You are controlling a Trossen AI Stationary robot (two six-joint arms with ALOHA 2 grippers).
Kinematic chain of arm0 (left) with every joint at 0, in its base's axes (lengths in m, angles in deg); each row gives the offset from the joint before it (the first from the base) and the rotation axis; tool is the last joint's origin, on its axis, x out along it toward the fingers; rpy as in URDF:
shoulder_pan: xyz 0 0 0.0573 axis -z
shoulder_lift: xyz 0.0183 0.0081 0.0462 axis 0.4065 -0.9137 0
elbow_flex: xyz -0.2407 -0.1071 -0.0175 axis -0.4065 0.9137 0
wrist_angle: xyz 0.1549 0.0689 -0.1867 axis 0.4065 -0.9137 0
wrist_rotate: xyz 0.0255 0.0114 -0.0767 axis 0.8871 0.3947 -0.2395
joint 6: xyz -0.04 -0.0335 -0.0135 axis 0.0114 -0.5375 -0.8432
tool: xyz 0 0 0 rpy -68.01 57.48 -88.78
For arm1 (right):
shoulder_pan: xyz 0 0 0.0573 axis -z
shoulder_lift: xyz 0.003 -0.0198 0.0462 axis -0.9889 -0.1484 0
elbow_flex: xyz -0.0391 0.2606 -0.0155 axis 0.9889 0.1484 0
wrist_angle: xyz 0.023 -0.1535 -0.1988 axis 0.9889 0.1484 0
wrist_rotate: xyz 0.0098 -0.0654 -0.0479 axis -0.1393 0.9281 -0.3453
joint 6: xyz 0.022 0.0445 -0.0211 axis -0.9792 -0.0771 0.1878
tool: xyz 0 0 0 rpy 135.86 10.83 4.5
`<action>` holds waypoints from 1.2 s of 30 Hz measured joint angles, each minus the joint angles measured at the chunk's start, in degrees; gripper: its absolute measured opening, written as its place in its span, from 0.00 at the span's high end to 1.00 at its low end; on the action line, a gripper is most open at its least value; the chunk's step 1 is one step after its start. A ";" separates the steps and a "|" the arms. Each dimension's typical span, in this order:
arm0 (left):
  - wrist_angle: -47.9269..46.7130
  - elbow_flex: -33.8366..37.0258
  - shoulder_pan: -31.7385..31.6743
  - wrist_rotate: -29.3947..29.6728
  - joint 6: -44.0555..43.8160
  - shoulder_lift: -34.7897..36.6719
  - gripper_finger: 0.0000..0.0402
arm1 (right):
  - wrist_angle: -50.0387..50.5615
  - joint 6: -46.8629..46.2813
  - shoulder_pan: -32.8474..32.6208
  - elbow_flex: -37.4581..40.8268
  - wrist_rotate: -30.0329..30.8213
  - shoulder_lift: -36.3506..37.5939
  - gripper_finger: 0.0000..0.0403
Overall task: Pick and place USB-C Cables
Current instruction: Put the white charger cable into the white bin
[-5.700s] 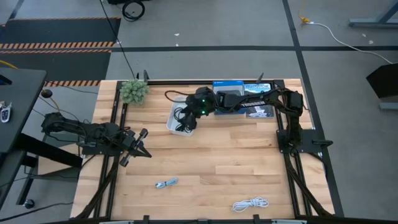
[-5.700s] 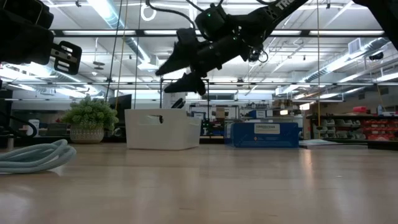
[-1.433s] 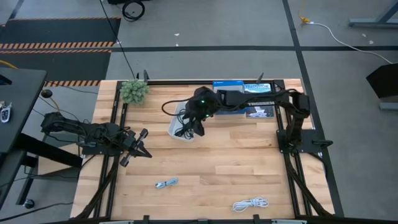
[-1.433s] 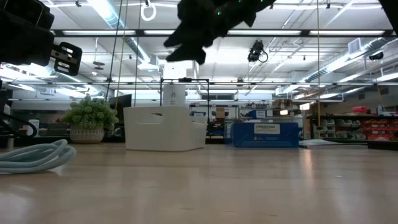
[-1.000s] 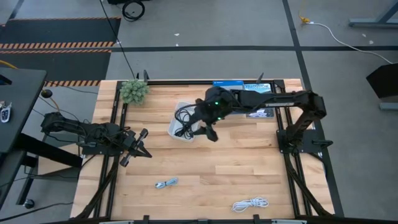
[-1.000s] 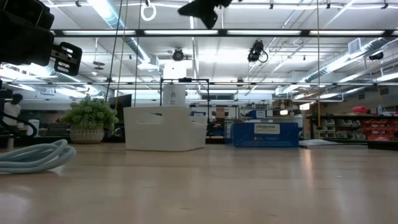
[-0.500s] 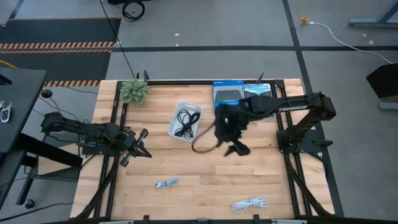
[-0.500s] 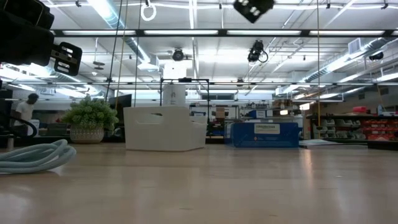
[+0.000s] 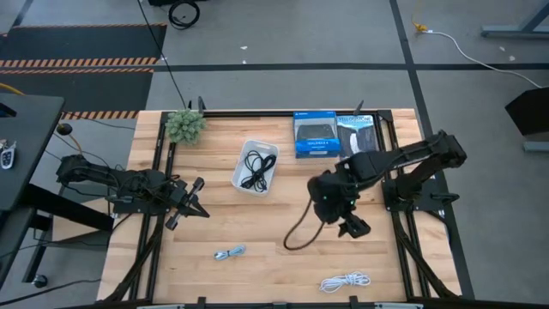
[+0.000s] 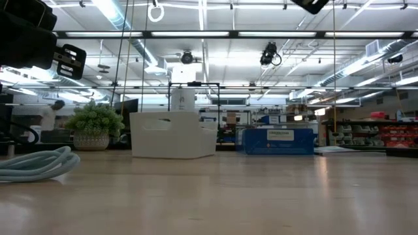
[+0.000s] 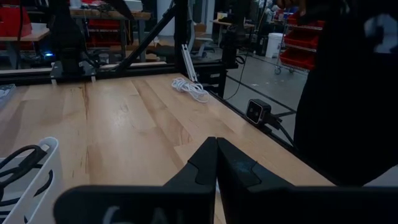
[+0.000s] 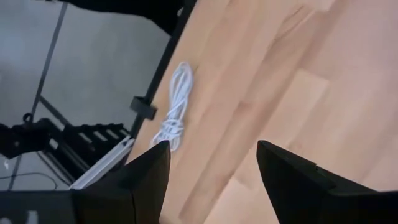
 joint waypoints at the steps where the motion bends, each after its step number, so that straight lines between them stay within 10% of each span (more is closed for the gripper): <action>1: 0.00 -0.02 -0.01 0.01 0.02 0.00 0.97 | -0.05 -0.53 -0.81 0.29 -0.02 0.10 0.39; 25: 0.02 -0.02 0.00 0.01 0.02 -0.02 0.97 | -34.32 -22.45 -17.76 32.25 3.36 10.80 0.46; 36: 0.00 0.00 -0.01 0.01 0.02 0.00 0.97 | -53.49 -30.07 -27.49 40.42 18.39 9.21 0.46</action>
